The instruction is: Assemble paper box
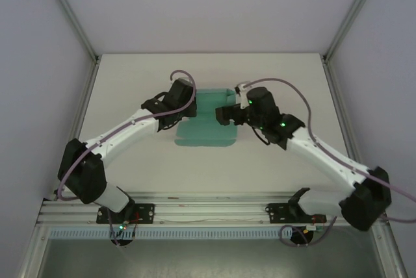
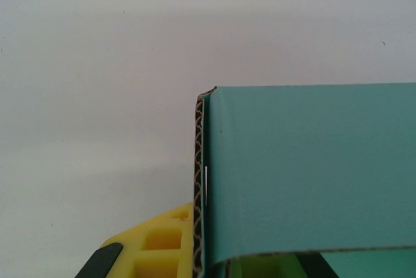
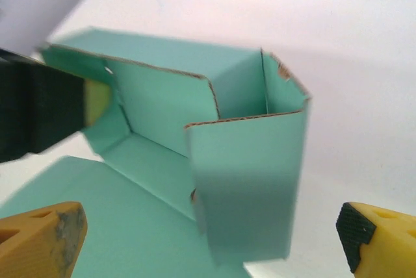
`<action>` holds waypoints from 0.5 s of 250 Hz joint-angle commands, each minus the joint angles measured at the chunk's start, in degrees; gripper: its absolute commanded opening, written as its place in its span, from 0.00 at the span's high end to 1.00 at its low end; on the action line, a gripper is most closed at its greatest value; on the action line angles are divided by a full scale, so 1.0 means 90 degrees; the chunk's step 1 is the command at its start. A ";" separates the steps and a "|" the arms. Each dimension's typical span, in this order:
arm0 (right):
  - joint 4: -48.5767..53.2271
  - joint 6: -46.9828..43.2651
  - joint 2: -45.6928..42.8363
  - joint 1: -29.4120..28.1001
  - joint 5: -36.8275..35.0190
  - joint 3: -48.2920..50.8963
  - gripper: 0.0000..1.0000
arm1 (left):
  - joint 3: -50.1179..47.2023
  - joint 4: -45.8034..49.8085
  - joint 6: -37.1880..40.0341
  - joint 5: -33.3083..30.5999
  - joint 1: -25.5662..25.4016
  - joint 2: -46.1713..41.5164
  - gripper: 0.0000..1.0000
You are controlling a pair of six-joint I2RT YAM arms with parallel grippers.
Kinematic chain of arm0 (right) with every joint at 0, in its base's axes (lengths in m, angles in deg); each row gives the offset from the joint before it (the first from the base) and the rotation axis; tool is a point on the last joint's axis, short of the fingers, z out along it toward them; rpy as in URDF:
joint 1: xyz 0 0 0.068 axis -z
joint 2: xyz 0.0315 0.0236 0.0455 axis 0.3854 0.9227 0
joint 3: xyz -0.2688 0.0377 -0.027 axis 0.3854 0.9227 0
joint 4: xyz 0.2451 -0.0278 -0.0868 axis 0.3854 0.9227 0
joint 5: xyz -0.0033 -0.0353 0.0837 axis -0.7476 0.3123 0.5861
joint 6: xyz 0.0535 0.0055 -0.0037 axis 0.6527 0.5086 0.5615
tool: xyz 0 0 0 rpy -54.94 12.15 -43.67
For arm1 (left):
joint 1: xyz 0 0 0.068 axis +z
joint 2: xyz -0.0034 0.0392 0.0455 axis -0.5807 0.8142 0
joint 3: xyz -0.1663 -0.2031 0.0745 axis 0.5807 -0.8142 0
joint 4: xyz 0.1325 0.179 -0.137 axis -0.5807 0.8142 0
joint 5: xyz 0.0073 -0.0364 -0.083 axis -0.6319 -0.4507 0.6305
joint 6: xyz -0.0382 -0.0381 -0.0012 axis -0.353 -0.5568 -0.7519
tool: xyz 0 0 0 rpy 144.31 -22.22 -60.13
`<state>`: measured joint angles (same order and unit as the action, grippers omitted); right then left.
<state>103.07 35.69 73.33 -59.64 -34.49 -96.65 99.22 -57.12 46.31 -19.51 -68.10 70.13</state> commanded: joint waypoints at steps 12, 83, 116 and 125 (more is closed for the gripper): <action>0.0130 0.0225 -0.0892 0.0541 0.0025 0.0334 0.03 | -0.0067 -0.0156 -0.0104 0.0033 0.0091 -0.0099 1.00; 0.0202 -0.0515 -0.0576 0.1294 0.1817 0.0516 0.20 | -0.0102 -0.0285 0.0024 0.0240 0.0087 -0.0093 1.00; 0.0077 -0.0733 0.0195 0.1295 0.2275 0.0071 0.25 | -0.0036 -0.0281 0.0062 0.0314 0.0087 -0.0036 1.00; -0.0049 -0.0750 0.0358 0.1289 0.2212 0.0036 0.25 | -0.0035 -0.0285 0.0056 0.0315 0.0087 -0.0035 1.00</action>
<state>104.75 31.71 72.69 -48.01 -19.34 -93.19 99.07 -57.86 46.42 -17.65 -67.70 70.09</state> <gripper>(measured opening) 0.756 0.081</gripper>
